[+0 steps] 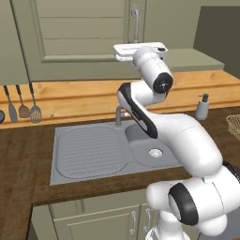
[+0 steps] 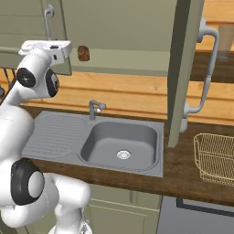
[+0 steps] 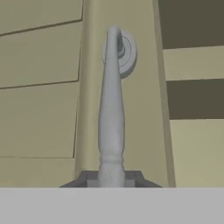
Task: Open the cabinet, pick up the bread from the cabinet and place it in the basket. Then move the basket to the dining counter.
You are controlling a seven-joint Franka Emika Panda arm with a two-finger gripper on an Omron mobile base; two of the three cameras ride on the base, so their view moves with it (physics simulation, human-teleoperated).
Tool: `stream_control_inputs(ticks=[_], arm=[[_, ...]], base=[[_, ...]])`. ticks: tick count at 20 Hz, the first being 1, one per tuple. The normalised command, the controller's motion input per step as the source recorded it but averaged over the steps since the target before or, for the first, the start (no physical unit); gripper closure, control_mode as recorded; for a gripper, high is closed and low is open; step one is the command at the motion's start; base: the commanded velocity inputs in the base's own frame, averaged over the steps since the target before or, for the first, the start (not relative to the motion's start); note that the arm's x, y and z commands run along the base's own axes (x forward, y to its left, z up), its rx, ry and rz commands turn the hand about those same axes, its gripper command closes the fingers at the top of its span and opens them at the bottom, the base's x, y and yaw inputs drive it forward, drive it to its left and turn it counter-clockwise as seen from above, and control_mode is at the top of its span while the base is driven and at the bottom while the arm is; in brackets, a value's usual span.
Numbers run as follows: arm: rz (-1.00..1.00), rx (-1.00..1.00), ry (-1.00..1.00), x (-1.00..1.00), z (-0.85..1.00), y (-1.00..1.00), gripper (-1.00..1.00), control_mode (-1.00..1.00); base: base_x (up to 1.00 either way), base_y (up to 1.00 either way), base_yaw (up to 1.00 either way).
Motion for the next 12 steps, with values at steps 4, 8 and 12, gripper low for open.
stream_control_inputs(ticks=[4,8,12], arm=[[0.00,0.00,0.07,-0.63,0.00,0.41,1.00,-1.00],[0.00,0.00,0.08,-0.56,0.00,0.49,1.00,-1.00],[0.00,0.00,0.11,-0.45,0.00,0.67,1.00,-1.00]], base=[[0.00,0.00,0.00],[0.00,0.00,0.00],[0.00,0.00,0.00]])
